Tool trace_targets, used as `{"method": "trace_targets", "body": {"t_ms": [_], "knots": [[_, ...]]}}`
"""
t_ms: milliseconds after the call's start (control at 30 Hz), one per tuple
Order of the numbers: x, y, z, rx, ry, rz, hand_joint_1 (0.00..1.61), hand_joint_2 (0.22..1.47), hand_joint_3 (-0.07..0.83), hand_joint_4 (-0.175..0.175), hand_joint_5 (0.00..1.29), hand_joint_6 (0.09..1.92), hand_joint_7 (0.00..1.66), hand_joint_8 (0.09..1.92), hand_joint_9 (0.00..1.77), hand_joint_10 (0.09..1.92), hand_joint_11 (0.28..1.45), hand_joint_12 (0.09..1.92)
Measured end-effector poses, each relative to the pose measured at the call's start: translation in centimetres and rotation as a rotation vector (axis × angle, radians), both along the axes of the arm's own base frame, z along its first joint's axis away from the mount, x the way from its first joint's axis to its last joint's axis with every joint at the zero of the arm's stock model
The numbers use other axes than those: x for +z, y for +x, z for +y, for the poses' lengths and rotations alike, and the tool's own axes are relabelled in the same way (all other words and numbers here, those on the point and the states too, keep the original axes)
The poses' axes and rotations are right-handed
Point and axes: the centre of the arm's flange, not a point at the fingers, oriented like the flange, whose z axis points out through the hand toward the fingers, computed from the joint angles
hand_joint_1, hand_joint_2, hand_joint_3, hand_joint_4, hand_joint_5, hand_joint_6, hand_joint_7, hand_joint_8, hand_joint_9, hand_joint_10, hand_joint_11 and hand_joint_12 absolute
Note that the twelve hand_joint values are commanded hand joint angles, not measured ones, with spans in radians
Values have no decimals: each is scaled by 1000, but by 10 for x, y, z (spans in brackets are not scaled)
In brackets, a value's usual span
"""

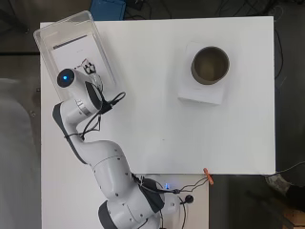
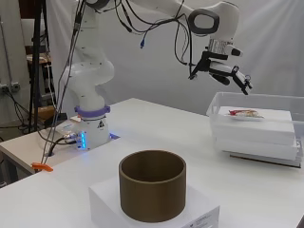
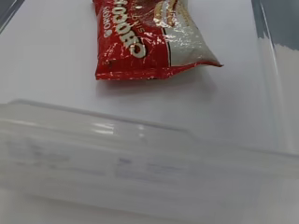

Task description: Teleoperate dual arm-hand system to remove items from a box

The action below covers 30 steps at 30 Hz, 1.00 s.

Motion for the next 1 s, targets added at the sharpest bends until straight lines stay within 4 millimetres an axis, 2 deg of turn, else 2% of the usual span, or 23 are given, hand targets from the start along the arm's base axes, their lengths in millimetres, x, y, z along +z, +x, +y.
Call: {"method": "trace_targets", "body": {"t_ms": [33, 67, 133, 267, 333, 367, 433, 500, 567, 667, 800, 1000], "knots": [[0, 0, 2, 14, 23, 17, 215, 989, -4, -29, 405, 87, 614, 87, 676, 87, 626, 87], [8, -2, 5, 23, 49, 18, 219, 987, -5, -30, 406, 87, 617, 87, 680, 87, 629, 87], [46, -8, 9, 43, 106, -20, 229, 984, -5, -28, 416, 87, 626, 87, 686, 87, 634, 87], [127, -21, 4, 35, 134, -157, 249, 982, -3, -29, 427, 87, 626, 87, 681, 87, 630, 87], [144, -19, 5, 11, 91, -204, 253, 983, -2, -31, 422, 87, 618, 87, 674, 87, 621, 87], [141, -12, 8, -5, 53, -211, 255, 985, -1, -32, 418, 87, 618, 87, 675, 87, 618, 87], [118, 7, 11, -32, -10, -188, 253, 985, -1, -32, 414, 87, 616, 87, 677, 87, 615, 87], [69, 37, 9, -58, -70, -118, 248, 986, 0, -32, 412, 87, 613, 87, 677, 87, 616, 87], [19, 57, 16, -47, -104, -40, 243, 987, 0, -32, 415, 87, 616, 87, 680, 87, 620, 87], [-20, 62, 38, 12, -120, 19, 244, 987, 0, -33, 424, 87, 624, 87, 684, 87, 623, 87], [-26, 57, 48, 35, -131, 44, 248, 990, 1, -26, 441, 87, 632, 87, 691, 87, 626, 87], [-49, 67, 33, -51, -131, 103, 264, 978, -4, -26, 433, 87, 618, 87, 688, 87, 623, 87]]}}
